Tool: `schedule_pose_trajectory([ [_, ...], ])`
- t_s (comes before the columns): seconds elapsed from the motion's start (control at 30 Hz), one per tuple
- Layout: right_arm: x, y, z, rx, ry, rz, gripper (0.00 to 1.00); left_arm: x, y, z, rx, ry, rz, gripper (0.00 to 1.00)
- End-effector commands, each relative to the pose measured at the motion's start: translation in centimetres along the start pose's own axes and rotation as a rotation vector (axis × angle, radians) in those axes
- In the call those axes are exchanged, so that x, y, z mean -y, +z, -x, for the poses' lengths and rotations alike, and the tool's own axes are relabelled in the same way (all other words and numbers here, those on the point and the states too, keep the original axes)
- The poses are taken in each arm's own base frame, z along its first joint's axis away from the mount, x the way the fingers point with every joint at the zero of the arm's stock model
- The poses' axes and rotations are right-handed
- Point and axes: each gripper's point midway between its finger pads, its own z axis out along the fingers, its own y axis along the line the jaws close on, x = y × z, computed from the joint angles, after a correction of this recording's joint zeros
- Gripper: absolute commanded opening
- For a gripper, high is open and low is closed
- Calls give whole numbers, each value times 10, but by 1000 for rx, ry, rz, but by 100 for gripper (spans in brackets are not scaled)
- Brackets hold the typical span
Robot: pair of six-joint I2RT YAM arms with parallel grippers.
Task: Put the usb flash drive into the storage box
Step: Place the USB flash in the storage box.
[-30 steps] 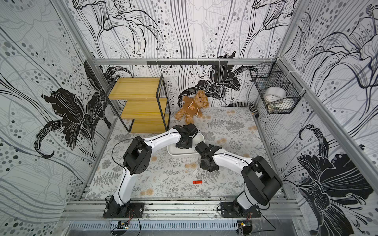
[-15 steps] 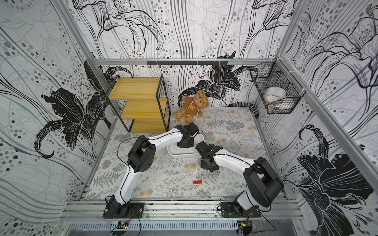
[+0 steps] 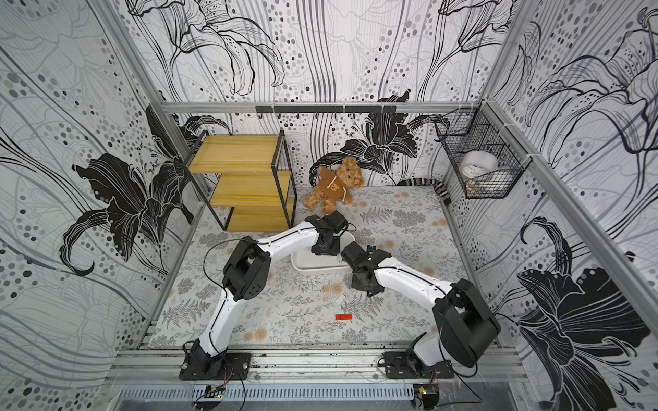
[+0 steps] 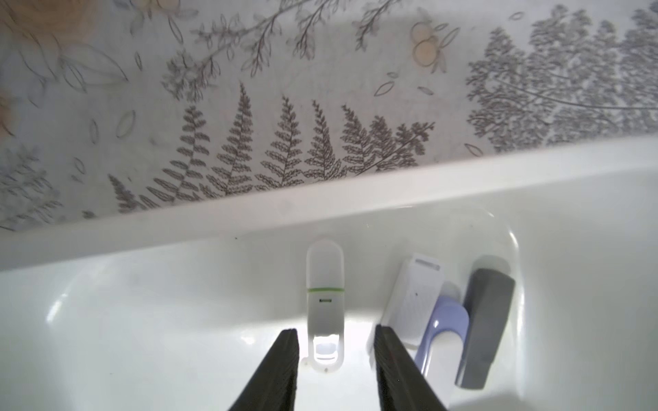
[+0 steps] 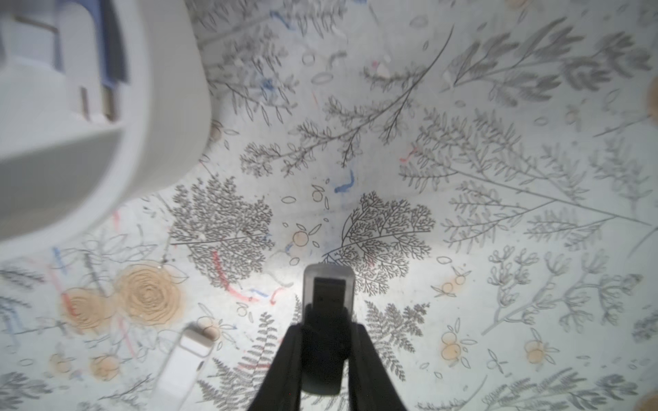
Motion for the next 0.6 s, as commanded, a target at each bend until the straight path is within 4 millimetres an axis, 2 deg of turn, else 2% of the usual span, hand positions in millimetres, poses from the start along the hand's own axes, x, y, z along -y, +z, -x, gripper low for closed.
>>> schedule_pose_trajectory([
  [0.0,9,-29,19,72,-8,-37,0,11,-47,29,104,-25,-84,48],
  [0.1,7,-43,30,103,-7,-33,0,10,-72,42,153,-45,-108,49],
  [0.2,0,-51,40,128,-15,-8,0,-2,-103,57,208,-77,-112,49],
  [0.27,-9,-53,48,141,-32,13,0,-20,-124,65,234,-109,-99,50],
  [0.4,-40,-50,69,157,-82,61,0,-71,-158,70,277,-167,-47,52],
  [0.57,-87,-42,95,161,-149,141,0,-131,-179,50,310,-230,44,60],
])
